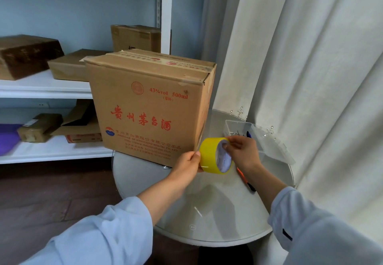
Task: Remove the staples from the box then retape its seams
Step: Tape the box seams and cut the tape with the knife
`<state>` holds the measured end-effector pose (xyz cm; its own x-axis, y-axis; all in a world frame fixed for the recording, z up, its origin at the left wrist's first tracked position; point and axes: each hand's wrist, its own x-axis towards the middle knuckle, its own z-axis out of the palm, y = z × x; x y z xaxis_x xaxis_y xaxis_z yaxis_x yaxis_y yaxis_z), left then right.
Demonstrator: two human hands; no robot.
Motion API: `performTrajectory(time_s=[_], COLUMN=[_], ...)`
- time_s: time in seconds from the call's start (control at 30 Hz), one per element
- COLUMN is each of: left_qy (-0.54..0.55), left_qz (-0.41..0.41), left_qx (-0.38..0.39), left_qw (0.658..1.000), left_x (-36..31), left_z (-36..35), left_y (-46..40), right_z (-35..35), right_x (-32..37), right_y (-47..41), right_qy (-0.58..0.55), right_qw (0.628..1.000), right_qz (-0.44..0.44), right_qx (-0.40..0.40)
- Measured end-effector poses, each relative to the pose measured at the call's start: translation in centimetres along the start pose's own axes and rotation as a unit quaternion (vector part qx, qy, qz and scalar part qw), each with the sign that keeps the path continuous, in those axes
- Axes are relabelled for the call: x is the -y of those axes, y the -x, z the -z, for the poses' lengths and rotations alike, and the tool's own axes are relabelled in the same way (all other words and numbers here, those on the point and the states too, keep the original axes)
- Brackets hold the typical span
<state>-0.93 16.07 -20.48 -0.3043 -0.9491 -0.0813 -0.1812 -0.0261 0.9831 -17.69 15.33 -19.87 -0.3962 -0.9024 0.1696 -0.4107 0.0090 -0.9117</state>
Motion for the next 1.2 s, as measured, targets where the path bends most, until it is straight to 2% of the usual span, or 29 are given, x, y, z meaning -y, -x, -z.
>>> performTrajectory(time_s=[0.07, 0.2, 0.33, 0.47, 0.6, 0.73, 0.87, 1.0, 1.2], left_qy=[0.049, 0.082, 0.090, 0.079, 0.090, 0.072, 0.008, -0.004, 0.023], left_qz=[0.016, 0.023, 0.016, 0.004, -0.017, -0.049, -0.072, -0.090, -0.102], left_qx=[0.000, 0.001, 0.003, -0.005, -0.023, -0.014, -0.006, 0.008, -0.051], left_qw=[0.999, 0.996, 0.996, 0.997, 0.996, 0.996, 0.997, 0.996, 0.993], left_x=[-0.4, -0.8, -1.3, -1.5, -1.7, -2.4, -3.0, -3.7, -4.5], left_z=[-0.2, -0.5, -1.1, -1.8, -2.0, -1.9, -1.9, -1.6, -1.1], left_y=[0.1, 0.0, 0.1, -0.1, -0.8, -1.0, -0.5, 0.5, 1.0], right_z=[-0.1, 0.1, 0.1, 0.2, 0.3, 0.0, -0.5, -0.2, -0.5], right_x=[0.1, -0.4, -0.9, -0.7, 0.3, 1.8, 3.4, 4.5, 5.6], right_y=[0.0, 0.0, -0.1, -0.3, 0.1, 0.6, 0.7, 1.1, 3.2], right_qy=[-0.031, -0.046, -0.010, 0.088, -0.094, -0.186, -0.259, -0.313, -0.378], right_qw=[0.999, 0.998, 0.998, 0.992, 0.977, 0.946, 0.928, 0.918, 0.892], right_qz=[-0.015, -0.031, -0.069, -0.091, -0.183, -0.263, -0.263, -0.237, -0.224], right_qx=[-0.004, -0.003, 0.000, -0.029, -0.063, 0.032, 0.037, 0.054, 0.105])
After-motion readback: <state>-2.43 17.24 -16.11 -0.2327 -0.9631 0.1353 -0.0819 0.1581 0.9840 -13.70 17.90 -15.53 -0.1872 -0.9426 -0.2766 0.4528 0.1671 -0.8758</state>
